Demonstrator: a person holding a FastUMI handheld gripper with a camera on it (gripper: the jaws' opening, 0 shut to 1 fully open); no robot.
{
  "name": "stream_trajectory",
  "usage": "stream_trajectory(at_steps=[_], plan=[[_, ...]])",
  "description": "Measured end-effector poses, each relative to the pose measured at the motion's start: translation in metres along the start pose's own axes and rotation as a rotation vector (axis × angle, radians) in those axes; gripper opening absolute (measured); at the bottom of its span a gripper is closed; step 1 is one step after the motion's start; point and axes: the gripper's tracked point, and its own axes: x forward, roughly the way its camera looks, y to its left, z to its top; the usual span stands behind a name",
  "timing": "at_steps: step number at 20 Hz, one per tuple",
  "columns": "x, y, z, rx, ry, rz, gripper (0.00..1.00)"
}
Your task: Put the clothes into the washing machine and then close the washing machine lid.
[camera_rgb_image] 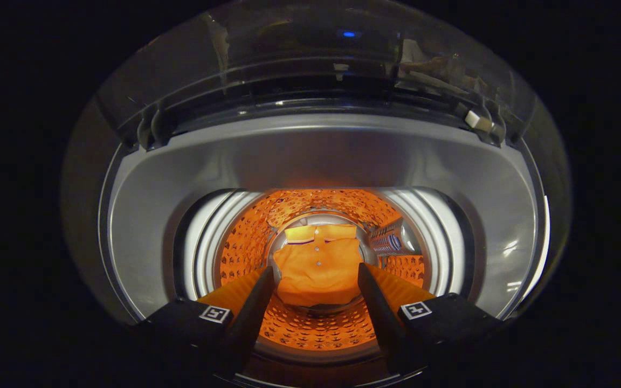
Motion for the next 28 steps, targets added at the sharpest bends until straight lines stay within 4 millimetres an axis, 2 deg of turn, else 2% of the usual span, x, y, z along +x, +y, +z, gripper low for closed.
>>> stream_trajectory(at_steps=[4,10,15,19,23,25,28], plan=[[-0.025,0.004,0.011,0.008,-0.109,0.004,0.99],[-0.084,0.004,0.032,-0.008,-0.339,-0.004,0.99],[-0.159,-0.011,0.062,0.039,-0.539,-0.018,0.99],[-0.222,-0.017,0.094,0.016,-0.705,-0.043,0.98],[-0.283,-0.007,0.122,-0.002,-0.836,-0.036,0.98],[-0.311,-0.006,0.144,-0.004,-0.902,-0.034,0.98],[-0.344,-0.003,0.184,-0.015,-0.985,-0.042,0.98]])
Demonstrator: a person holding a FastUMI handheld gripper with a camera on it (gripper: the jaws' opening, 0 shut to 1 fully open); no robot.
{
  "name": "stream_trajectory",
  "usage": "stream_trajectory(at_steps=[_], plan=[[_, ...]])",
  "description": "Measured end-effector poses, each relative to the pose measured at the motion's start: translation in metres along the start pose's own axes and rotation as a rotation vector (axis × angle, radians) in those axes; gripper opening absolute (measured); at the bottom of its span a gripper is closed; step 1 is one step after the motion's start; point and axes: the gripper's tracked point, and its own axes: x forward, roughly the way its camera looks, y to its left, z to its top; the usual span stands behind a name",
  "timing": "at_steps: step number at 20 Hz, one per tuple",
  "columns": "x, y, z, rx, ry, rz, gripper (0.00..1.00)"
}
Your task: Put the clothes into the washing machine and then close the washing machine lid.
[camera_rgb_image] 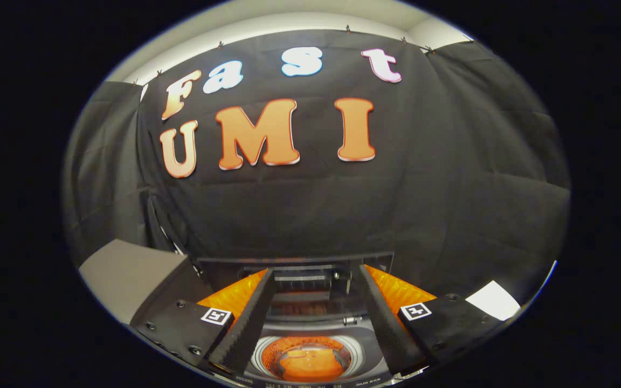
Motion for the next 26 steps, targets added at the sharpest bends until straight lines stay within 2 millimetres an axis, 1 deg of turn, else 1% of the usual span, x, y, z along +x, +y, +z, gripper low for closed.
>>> stream_trajectory(at_steps=[2,4,5,6,7,11,14,16,18,20,23,26], plan=[[0.012,0.002,0.022,-0.007,-0.022,0.004,0.98],[0.031,0.006,0.034,-0.006,-0.035,0.017,0.98],[0.041,0.003,0.038,-0.018,-0.035,0.005,0.98],[0.053,-0.001,0.039,-0.029,-0.031,-0.011,0.98],[0.066,0.0,0.037,-0.034,-0.018,-0.012,0.98],[0.11,0.01,0.029,-0.051,0.033,0.01,0.98],[0.141,0.024,0.012,-0.067,0.103,0.041,0.98],[0.161,0.029,-0.007,-0.065,0.158,0.051,0.98],[0.174,0.031,-0.024,-0.061,0.21,0.051,0.97],[0.184,0.029,-0.035,-0.053,0.244,0.041,0.97],[0.192,0.026,-0.045,-0.053,0.269,0.018,0.97],[0.194,0.024,-0.054,-0.087,0.285,0.003,0.97]])
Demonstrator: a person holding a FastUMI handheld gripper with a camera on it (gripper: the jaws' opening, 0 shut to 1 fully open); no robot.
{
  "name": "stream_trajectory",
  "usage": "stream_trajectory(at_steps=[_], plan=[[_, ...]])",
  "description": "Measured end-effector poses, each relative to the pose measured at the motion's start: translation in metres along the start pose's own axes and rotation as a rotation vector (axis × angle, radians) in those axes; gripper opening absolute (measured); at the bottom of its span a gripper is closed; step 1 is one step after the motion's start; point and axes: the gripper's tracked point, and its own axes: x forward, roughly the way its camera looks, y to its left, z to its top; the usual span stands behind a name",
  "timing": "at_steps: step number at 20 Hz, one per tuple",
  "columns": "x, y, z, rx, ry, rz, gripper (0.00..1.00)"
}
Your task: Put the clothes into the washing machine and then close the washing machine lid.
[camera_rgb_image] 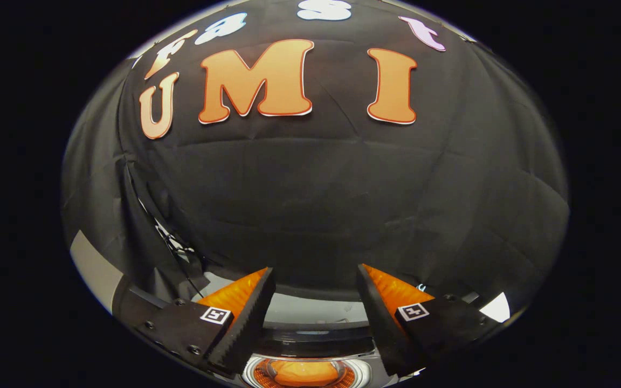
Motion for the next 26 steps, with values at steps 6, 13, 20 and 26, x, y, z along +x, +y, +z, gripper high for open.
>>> stream_trajectory(at_steps=[6,13,20,26], plan=[[0.002,0.002,-0.004,0.036,0.005,0.031,0.97],[-0.001,0.003,-0.007,0.064,-0.023,0.067,0.98],[-0.058,0.003,-0.036,0.062,-0.062,0.075,0.97],[-0.096,0.005,-0.071,0.067,-0.072,0.061,0.97]])
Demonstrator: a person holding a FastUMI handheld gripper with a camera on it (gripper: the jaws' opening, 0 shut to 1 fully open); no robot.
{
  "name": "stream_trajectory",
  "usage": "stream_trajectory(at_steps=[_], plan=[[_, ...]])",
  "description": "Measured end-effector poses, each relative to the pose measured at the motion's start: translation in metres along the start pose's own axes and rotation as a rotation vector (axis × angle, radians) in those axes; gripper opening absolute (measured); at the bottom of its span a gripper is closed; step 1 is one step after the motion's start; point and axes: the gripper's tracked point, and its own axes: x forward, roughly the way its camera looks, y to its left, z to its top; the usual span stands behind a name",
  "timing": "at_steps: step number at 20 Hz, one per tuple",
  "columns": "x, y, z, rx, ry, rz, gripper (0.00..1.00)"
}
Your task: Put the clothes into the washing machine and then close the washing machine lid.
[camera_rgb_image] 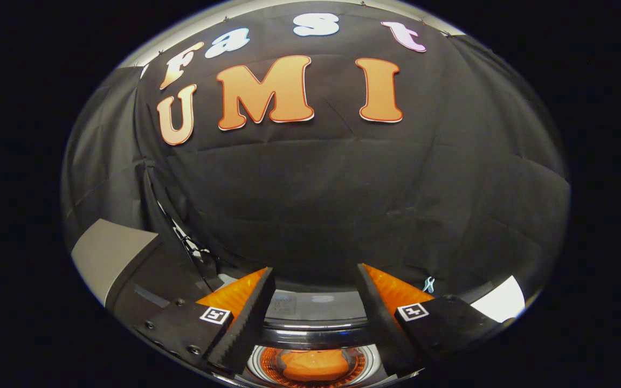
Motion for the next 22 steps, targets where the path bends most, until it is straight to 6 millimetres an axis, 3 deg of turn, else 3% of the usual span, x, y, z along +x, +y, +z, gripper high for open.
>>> stream_trajectory(at_steps=[3,8,12,19,22], plan=[[-0.016,0.001,-0.021,0.003,0.022,-0.005,0.97],[-0.054,0.001,-0.078,0.062,0.059,-0.022,0.98],[-0.069,-0.004,-0.111,0.081,0.086,-0.031,0.98],[-0.084,-0.002,-0.073,0.029,0.003,-0.013,0.98],[-0.092,0.011,-0.056,0.033,-0.018,0.025,0.98]])
